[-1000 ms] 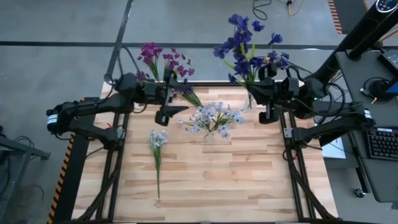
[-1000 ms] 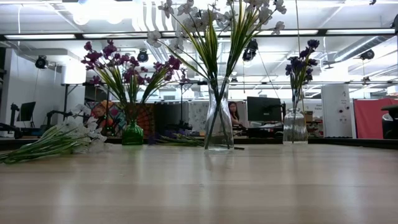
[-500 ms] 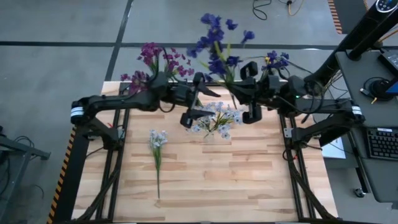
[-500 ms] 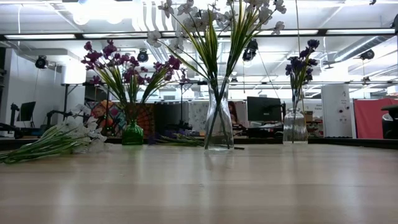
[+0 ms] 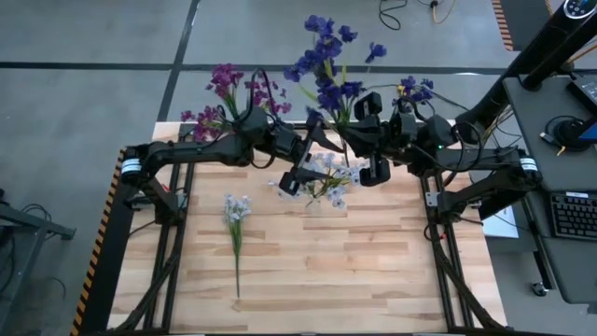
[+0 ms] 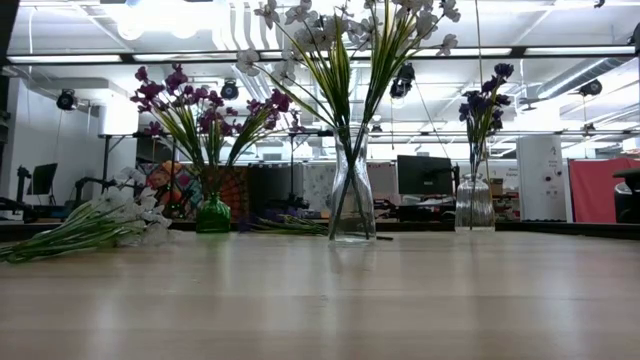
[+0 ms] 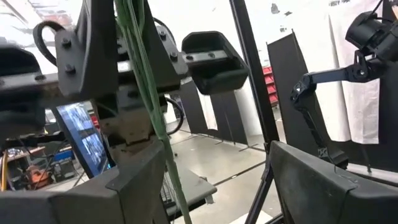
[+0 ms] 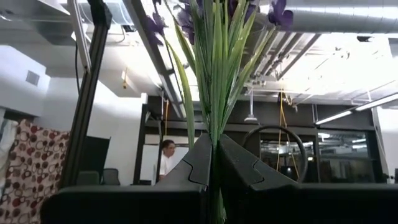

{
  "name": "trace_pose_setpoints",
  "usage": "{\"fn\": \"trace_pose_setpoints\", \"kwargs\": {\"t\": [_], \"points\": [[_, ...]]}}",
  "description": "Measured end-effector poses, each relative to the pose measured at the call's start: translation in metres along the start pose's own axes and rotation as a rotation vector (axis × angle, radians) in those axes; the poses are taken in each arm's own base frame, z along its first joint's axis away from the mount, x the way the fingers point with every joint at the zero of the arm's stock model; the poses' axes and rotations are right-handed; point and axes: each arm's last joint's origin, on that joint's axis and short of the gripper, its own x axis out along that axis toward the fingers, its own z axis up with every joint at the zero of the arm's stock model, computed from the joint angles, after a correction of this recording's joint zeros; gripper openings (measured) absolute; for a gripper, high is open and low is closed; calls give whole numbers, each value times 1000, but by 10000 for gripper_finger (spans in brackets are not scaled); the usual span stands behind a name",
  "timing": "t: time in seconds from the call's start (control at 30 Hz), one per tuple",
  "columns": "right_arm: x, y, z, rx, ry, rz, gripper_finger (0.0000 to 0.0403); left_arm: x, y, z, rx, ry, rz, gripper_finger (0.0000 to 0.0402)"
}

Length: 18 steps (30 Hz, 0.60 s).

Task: Sort flowers into vase by color
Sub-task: Put the bottom blue flowers into the top transparent flower vase

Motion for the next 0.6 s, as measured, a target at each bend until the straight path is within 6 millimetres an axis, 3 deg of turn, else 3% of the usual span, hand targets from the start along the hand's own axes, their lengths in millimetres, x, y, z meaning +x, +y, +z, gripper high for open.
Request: {"fn": "trace_pose_setpoints", "kwargs": {"t": [0.2, 0.4, 0.6], "points": [[0, 0, 0, -14, -5, 1, 13, 3, -3, -3, 13, 2, -7, 270], [3, 0, -7, 39, -18, -1, 13, 3, 1, -1, 35, -2, 109, 270], [7, -1, -19, 21, -13, -9, 13, 5, -1, 3, 43, -21, 59, 270]]}}
